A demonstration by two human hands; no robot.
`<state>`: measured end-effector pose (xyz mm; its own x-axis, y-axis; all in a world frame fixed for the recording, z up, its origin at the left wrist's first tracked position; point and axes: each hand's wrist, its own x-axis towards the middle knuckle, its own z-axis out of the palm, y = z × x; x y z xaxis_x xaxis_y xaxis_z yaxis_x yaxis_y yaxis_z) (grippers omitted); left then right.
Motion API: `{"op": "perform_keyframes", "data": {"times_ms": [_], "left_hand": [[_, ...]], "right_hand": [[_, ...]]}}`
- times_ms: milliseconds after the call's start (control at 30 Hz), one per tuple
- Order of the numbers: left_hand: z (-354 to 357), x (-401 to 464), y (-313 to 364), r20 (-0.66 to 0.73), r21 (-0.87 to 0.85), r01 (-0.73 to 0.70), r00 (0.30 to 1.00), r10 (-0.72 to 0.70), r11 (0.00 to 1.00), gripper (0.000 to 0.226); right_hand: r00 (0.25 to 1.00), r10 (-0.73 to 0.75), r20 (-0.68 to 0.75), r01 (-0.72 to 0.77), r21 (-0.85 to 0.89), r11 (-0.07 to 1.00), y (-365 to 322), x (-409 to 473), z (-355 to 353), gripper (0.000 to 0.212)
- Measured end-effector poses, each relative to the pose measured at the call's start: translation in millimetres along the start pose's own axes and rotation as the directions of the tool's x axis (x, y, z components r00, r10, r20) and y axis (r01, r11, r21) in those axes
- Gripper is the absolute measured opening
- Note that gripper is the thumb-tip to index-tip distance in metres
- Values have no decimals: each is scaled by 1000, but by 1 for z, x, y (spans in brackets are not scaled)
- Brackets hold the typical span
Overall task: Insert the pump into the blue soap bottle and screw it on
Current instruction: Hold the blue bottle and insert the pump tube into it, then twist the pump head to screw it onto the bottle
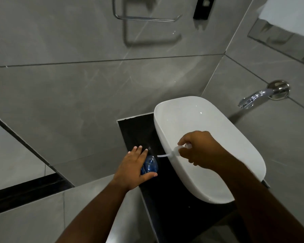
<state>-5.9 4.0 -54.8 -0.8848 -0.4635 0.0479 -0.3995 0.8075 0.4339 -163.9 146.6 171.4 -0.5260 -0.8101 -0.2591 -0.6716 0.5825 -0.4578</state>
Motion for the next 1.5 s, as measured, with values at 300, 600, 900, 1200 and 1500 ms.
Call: {"op": "perform_keyframes", "data": {"times_ms": [300, 600, 900, 1200, 1500], "left_hand": [[3, 0, -2, -40, 82, -43, 998, 47, 996, 98], [3, 1, 2, -43, 65, -21, 999, 24, 998, 96], [3, 0, -1, -56, 44, -25, 998, 27, 999, 98], [3, 0, 0, -66, 32, -12, 998, 14, 999, 97], [1, 1, 1, -37, 19, -12, 999, 12, 1000, 99]], "right_hand": [[980, -28, 198, 53, -119, 991, -37, 21, 12, 20], [966, -15, 257, 82, -252, 964, -37, 60, 85, 25], [957, -140, 255, 121, 88, 989, 22, 51, 102, 56], [997, -44, 64, 17, 370, 929, 29, 45, 133, 21], [983, -175, 60, 149, 311, 939, 42, 54, 144, 35]]}}
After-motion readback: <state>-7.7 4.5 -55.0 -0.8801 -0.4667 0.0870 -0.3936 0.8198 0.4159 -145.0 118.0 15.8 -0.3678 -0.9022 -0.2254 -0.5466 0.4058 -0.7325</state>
